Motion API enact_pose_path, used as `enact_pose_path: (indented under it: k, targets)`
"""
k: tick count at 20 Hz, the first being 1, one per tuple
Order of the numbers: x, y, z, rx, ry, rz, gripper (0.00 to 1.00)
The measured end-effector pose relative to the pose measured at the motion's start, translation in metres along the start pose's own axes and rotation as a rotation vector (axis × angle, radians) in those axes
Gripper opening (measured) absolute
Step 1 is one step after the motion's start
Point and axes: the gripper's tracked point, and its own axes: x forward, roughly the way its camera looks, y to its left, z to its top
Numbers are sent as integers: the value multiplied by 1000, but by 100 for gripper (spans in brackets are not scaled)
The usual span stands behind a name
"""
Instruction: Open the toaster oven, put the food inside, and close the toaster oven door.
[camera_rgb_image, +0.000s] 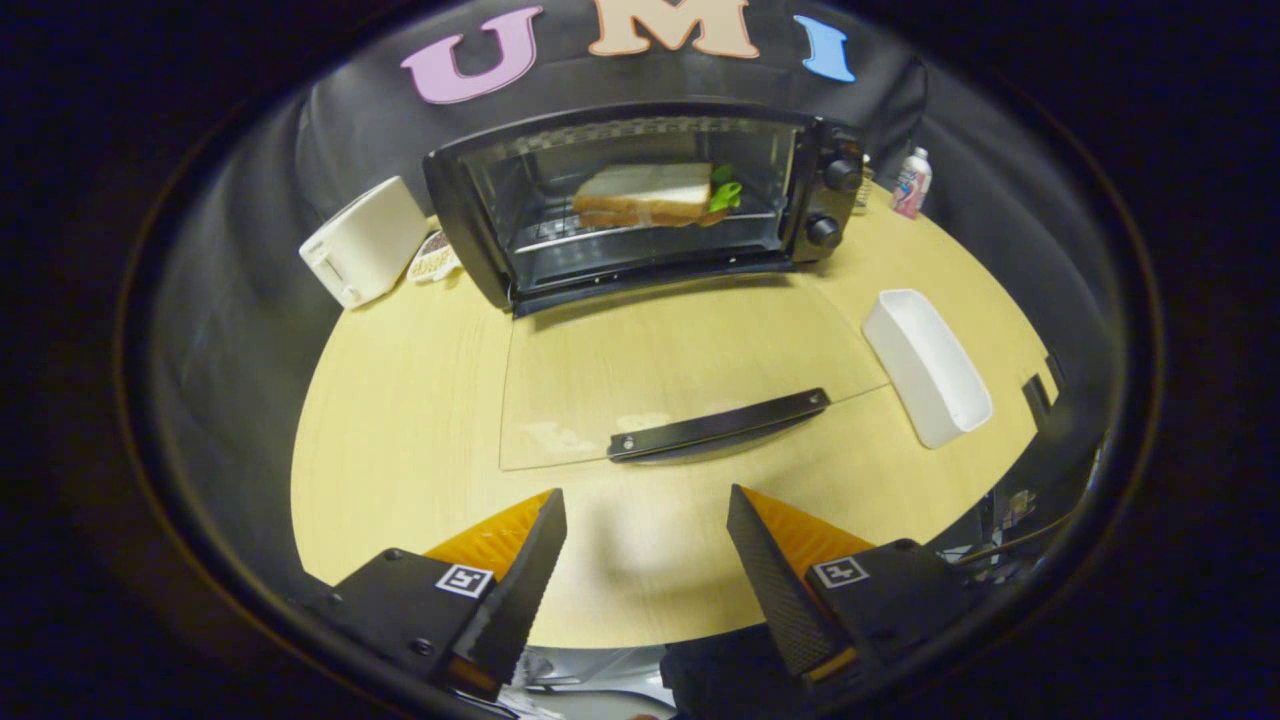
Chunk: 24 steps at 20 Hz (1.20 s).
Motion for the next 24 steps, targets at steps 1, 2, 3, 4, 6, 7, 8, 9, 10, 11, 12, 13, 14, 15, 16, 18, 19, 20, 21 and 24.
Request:
enact_pose_path:
  k: [1,2,3,4,6,7,8,9,10,11,12,13,14,15,16,18,19,20,21,24]
  targets:
    - [6,3,-2,-7,12,0,100]
    - [11,4,-2,-11,16,-1,100]
    - [16,4,-1,-13,18,-6,100]
    - [19,5,1,-13,15,-10,100]
    - [25,5,6,-11,10,-15,100]
    - [26,3,4,-28,17,-28,100]
    - [28,1,7,-42,13,-39,99]
    - [29,1,8,-58,16,-46,99]
    - [29,-1,9,-77,18,-59,99]
    - [27,-1,10,-84,21,-61,99]
    - [24,-1,14,-80,15,-62,100]
    - [19,-1,18,-70,4,-60,100]
    - [13,-1,24,-62,-12,-62,100]
    - [7,-2,31,-55,-28,-66,100]
    - [0,-4,38,-54,-45,-73,100]
    - [-12,-8,55,-71,-77,-99,100]
    - [-17,-10,62,-90,-91,-114,100]
    - [-22,-11,71,-110,-105,-126,100]
    - [-26,-11,80,-128,-121,-133,100]
    - [-37,-5,115,-157,-198,-134,100]
